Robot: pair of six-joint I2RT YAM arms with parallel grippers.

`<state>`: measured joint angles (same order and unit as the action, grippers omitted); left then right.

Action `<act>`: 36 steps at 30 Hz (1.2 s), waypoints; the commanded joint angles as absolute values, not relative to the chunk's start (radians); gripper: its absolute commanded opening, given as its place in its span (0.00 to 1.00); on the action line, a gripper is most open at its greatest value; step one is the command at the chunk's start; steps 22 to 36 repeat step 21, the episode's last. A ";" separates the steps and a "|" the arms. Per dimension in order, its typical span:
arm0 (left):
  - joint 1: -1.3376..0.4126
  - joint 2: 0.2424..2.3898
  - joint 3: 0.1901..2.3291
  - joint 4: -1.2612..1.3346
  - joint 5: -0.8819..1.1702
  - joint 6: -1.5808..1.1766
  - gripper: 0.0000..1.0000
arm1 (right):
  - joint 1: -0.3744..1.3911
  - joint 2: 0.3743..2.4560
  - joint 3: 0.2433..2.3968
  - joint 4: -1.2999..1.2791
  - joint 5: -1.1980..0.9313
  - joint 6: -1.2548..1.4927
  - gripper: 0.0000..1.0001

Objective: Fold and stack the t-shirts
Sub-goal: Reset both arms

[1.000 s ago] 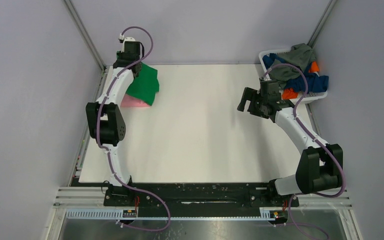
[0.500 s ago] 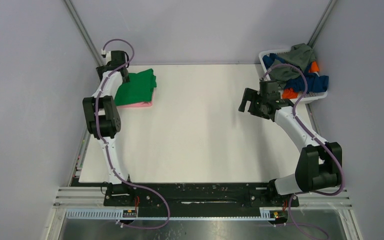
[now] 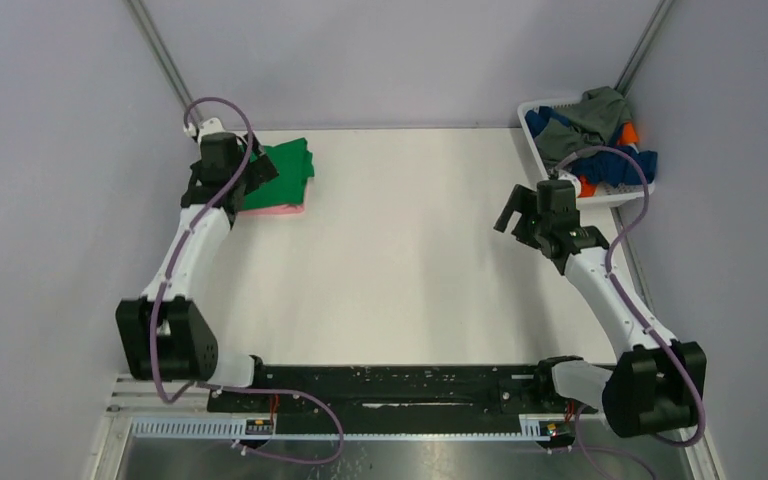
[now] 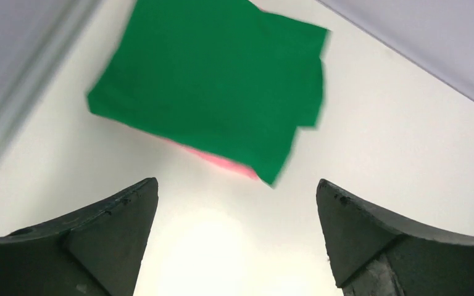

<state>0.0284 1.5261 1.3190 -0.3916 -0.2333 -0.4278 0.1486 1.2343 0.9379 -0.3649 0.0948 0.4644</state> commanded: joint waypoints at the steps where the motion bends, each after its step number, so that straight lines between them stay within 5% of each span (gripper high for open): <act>1: -0.045 1.316 1.072 -0.232 -0.045 -0.511 0.99 | 0.136 1.099 0.799 -0.330 0.186 0.537 0.99; 13: -0.268 0.939 0.610 -0.148 -0.096 -0.565 0.99 | 0.132 0.689 0.463 -0.260 0.318 0.537 1.00; 36: -0.272 0.885 0.600 -0.145 -0.126 -0.550 0.99 | 0.133 0.569 0.405 -0.203 0.334 0.503 0.99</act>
